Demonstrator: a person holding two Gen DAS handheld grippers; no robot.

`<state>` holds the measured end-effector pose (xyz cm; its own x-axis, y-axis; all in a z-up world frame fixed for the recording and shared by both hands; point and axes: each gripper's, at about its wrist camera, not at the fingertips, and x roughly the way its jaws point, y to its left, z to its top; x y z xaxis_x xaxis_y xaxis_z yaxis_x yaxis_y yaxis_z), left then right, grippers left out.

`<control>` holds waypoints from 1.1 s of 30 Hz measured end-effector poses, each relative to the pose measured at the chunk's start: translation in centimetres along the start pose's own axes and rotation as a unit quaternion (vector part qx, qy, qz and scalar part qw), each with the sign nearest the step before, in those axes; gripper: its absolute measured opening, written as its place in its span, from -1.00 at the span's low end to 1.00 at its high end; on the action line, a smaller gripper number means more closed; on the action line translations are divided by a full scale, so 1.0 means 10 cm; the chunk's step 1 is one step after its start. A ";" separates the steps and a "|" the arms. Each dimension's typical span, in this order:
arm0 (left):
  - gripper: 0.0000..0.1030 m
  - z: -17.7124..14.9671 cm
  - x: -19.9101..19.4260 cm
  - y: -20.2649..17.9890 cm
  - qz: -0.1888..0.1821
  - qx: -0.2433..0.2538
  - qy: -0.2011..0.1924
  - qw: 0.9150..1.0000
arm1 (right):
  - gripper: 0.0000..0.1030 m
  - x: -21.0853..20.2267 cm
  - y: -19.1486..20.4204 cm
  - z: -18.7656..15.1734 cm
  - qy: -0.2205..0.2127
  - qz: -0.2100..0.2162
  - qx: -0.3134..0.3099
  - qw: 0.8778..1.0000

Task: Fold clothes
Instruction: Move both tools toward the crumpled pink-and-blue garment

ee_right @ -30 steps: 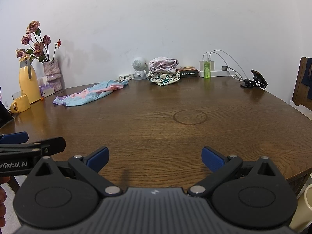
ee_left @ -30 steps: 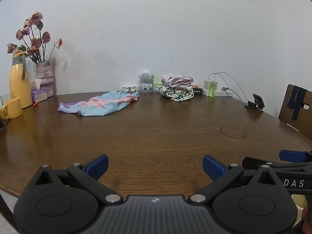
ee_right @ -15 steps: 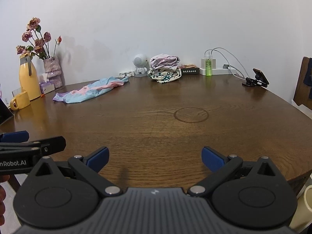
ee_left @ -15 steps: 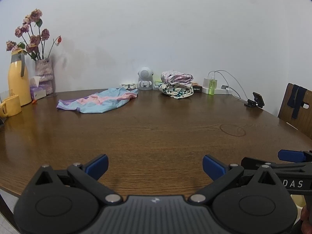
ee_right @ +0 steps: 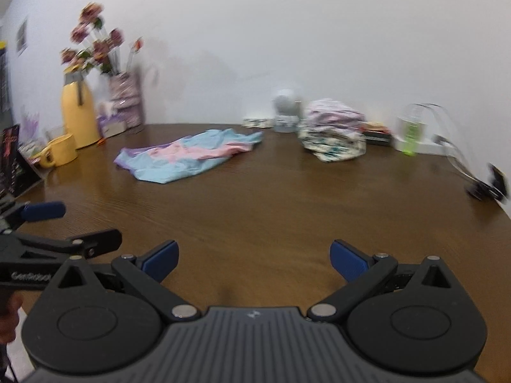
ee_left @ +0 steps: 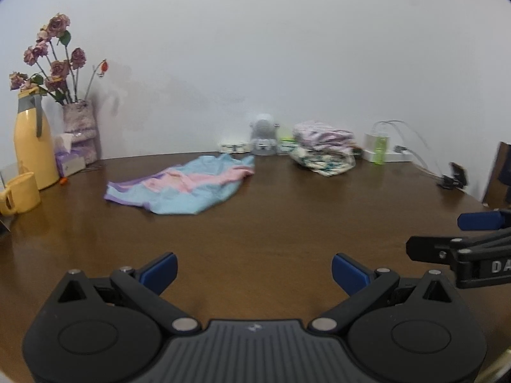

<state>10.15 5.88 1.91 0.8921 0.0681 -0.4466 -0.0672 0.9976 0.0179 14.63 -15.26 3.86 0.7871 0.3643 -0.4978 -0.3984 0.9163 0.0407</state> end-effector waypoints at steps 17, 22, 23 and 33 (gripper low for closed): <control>1.00 1.12 1.72 1.72 0.135 -0.071 0.046 0.987 | 0.99 2.47 0.83 2.15 0.141 0.072 -0.087 0.983; 1.00 1.33 2.43 2.22 0.181 -0.100 0.084 0.975 | 0.85 3.43 1.08 2.51 0.158 0.070 -0.085 0.981; 0.99 1.35 2.57 2.31 0.188 -0.105 0.091 0.972 | 0.70 3.62 1.09 2.54 0.163 0.068 -0.080 0.981; 0.54 1.33 3.31 2.81 0.134 -0.140 0.151 0.969 | 0.02 4.79 1.29 2.55 0.215 0.111 -0.039 0.970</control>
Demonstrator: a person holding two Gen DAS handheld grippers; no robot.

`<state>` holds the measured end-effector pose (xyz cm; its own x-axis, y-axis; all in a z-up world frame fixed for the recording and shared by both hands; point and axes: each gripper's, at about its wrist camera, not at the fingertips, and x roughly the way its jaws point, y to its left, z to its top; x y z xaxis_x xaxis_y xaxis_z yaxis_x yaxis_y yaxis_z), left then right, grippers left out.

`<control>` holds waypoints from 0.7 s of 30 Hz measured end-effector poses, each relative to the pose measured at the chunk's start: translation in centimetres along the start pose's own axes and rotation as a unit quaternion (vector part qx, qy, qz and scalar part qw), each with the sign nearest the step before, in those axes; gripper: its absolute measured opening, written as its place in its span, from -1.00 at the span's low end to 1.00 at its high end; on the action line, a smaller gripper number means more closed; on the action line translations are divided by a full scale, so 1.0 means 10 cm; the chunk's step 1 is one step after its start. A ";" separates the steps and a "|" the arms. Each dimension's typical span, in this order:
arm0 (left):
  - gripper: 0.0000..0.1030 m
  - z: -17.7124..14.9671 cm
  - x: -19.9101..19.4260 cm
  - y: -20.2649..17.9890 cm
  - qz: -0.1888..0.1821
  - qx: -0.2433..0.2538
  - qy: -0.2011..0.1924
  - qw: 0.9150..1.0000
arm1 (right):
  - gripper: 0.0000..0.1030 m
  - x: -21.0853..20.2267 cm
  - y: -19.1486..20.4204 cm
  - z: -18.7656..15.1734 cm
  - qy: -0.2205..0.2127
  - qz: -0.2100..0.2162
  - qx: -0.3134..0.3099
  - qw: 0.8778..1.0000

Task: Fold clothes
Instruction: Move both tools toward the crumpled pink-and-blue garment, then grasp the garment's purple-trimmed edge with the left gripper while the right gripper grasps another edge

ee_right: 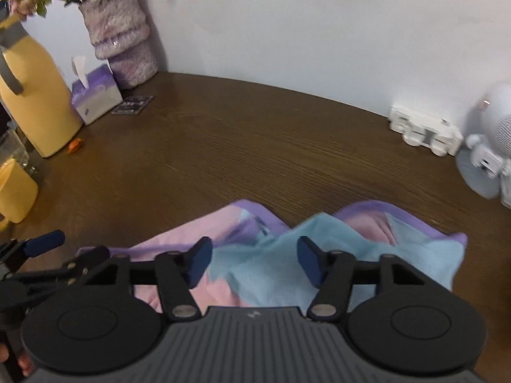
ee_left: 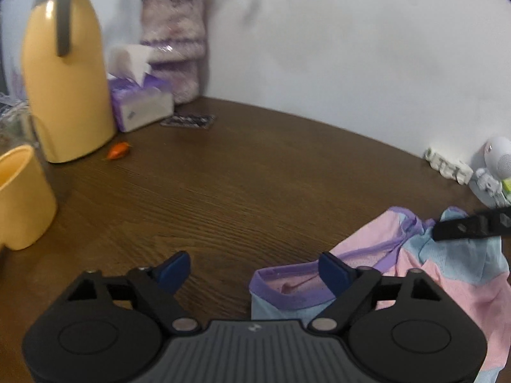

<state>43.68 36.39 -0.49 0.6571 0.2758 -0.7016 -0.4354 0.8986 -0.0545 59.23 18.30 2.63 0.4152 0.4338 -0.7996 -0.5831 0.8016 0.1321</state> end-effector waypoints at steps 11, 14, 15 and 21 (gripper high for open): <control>-0.06 0.03 0.18 0.06 -0.041 0.021 0.018 0.999 | -0.47 0.35 0.15 0.11 0.013 -0.021 -0.008 1.000; -0.18 0.02 0.18 0.08 -0.046 0.021 0.017 0.999 | -0.63 0.36 0.18 0.11 0.020 -0.020 -0.013 1.000; -0.29 0.02 0.18 0.08 -0.049 0.020 0.017 0.998 | -0.79 0.35 0.17 0.11 0.019 -0.012 -0.011 1.000; -0.94 0.01 0.09 0.05 -0.070 0.041 -0.001 0.997 | -0.97 0.04 0.10 0.08 -0.019 0.003 -0.009 1.000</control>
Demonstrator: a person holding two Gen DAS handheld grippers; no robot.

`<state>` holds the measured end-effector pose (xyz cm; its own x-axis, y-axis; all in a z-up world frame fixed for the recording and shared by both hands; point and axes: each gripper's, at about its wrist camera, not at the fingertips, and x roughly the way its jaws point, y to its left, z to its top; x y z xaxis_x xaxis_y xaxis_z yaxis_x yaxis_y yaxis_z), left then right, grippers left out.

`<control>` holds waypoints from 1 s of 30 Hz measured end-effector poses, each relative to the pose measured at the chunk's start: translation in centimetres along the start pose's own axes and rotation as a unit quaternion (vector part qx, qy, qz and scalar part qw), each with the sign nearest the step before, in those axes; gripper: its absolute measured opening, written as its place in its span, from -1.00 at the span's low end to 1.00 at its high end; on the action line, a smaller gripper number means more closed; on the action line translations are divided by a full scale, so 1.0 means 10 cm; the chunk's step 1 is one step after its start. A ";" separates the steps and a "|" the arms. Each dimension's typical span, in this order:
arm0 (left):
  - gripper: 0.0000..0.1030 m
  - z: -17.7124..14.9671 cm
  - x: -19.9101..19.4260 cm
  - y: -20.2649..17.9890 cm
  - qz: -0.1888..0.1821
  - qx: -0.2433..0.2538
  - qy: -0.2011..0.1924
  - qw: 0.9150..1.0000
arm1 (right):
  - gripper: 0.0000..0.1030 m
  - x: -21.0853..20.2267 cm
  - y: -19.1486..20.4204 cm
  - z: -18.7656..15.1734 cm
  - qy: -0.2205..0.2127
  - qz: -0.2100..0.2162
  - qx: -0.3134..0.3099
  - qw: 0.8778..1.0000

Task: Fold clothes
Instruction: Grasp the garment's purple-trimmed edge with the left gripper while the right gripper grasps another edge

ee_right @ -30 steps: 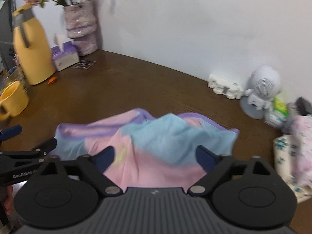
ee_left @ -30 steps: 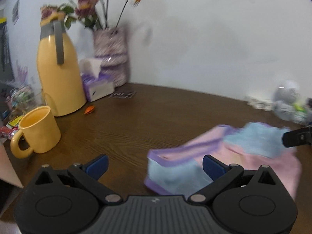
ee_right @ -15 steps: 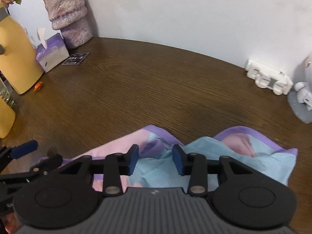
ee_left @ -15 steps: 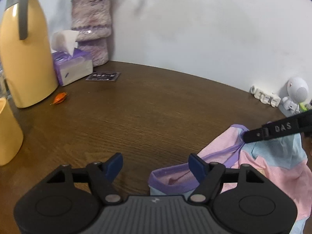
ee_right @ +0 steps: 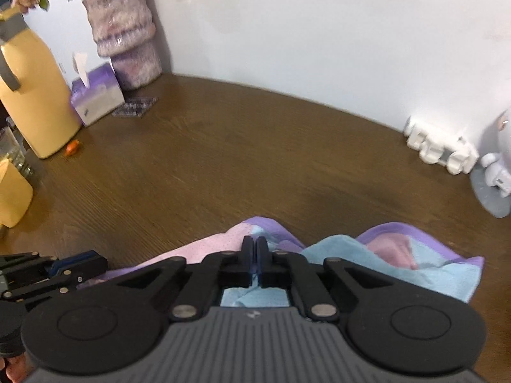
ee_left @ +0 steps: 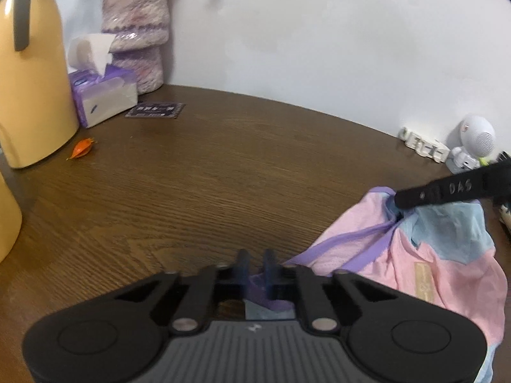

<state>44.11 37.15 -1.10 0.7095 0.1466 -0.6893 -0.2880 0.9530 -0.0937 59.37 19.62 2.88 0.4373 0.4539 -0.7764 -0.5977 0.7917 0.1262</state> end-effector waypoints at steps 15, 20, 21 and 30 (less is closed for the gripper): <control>-0.99 -0.86 -1.67 -0.88 -0.086 0.130 -0.150 0.976 | -0.99 -2.27 -0.54 -1.75 -0.113 0.061 -0.012 0.992; -0.85 -1.44 -2.22 -1.16 -0.145 0.143 -0.152 0.967 | -0.99 -2.80 -0.47 -2.72 -0.109 0.068 0.001 0.992; -0.81 -1.49 -2.27 -1.21 -0.148 0.147 -0.147 0.967 | -0.99 -2.83 -0.45 -2.84 -0.107 0.062 -0.002 0.992; 0.34 -1.08 -1.75 -1.63 0.002 0.153 -0.103 0.983 | -0.30 -2.37 -0.36 -2.65 -0.118 0.008 -0.018 0.993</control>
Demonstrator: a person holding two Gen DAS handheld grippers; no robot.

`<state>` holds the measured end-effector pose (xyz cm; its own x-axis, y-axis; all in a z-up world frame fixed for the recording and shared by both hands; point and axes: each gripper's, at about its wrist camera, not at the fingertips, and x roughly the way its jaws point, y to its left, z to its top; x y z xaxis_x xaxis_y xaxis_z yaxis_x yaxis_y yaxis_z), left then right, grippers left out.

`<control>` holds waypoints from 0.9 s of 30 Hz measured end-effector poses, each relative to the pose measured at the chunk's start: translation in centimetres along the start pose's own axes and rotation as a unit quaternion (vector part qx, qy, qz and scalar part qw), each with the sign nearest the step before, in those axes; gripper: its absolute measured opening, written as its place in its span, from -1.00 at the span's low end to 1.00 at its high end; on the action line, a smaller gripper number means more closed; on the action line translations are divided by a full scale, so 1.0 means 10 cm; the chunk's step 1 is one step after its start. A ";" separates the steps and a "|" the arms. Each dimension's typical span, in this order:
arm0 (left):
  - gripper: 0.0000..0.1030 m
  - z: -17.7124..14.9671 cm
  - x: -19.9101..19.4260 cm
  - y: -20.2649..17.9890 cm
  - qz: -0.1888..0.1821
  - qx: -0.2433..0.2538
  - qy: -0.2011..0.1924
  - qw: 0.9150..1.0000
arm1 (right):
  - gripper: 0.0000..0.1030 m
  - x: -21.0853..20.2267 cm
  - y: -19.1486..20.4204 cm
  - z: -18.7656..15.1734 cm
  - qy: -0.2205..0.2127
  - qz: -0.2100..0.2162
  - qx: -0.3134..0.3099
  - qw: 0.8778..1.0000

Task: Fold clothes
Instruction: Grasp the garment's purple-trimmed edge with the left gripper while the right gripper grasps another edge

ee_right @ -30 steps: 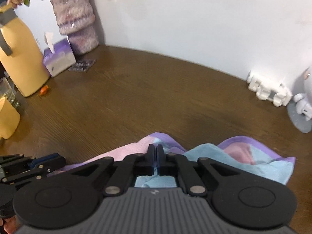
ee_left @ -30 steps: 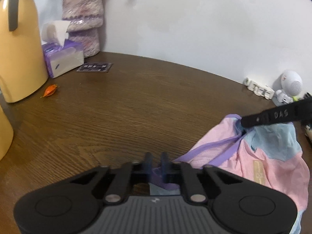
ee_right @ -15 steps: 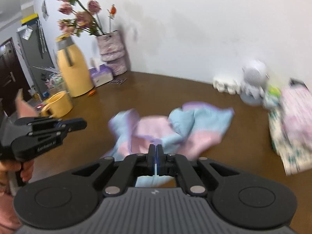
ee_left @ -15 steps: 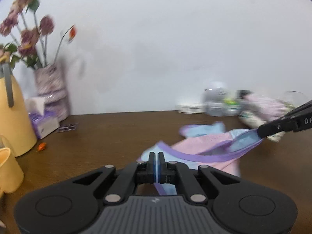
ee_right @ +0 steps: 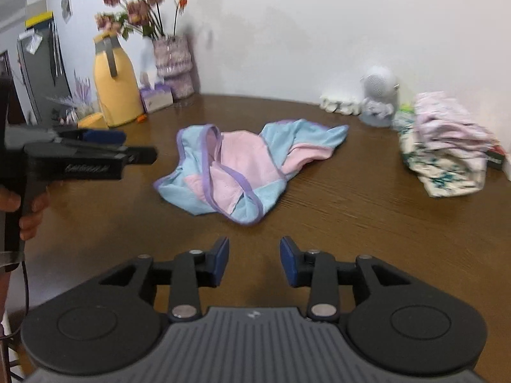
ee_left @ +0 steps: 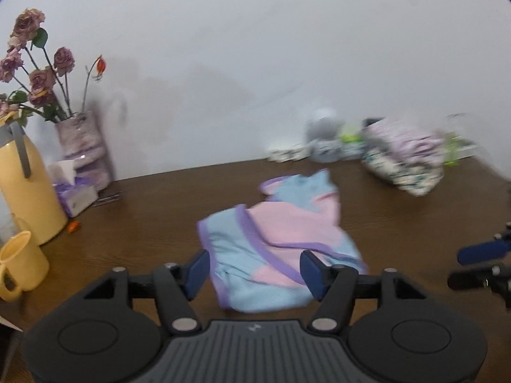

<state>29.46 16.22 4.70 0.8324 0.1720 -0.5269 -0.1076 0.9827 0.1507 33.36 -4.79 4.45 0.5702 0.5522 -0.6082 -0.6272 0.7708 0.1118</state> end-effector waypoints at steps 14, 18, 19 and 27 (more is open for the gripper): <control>-0.28 0.30 1.50 0.00 0.097 0.077 0.057 0.991 | -0.94 1.18 0.11 0.29 0.011 -0.064 -0.030 0.997; -0.97 0.23 1.40 0.12 0.069 0.056 0.047 0.995 | -0.96 1.00 0.05 0.27 -0.023 -0.057 -0.015 0.998; -0.97 0.21 1.34 0.15 0.070 0.056 0.041 0.995 | -0.96 0.95 0.03 0.26 -0.030 -0.054 -0.010 0.998; -0.98 -0.11 0.21 0.24 0.045 0.029 -0.029 0.998 | -0.96 0.21 0.12 -0.06 -0.078 -0.043 -0.006 0.996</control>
<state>30.32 19.02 3.00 0.8505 0.2544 -0.4603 -0.1542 0.9574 0.2441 33.52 -2.91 2.84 0.6967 0.5279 -0.4857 -0.5785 0.8139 0.0547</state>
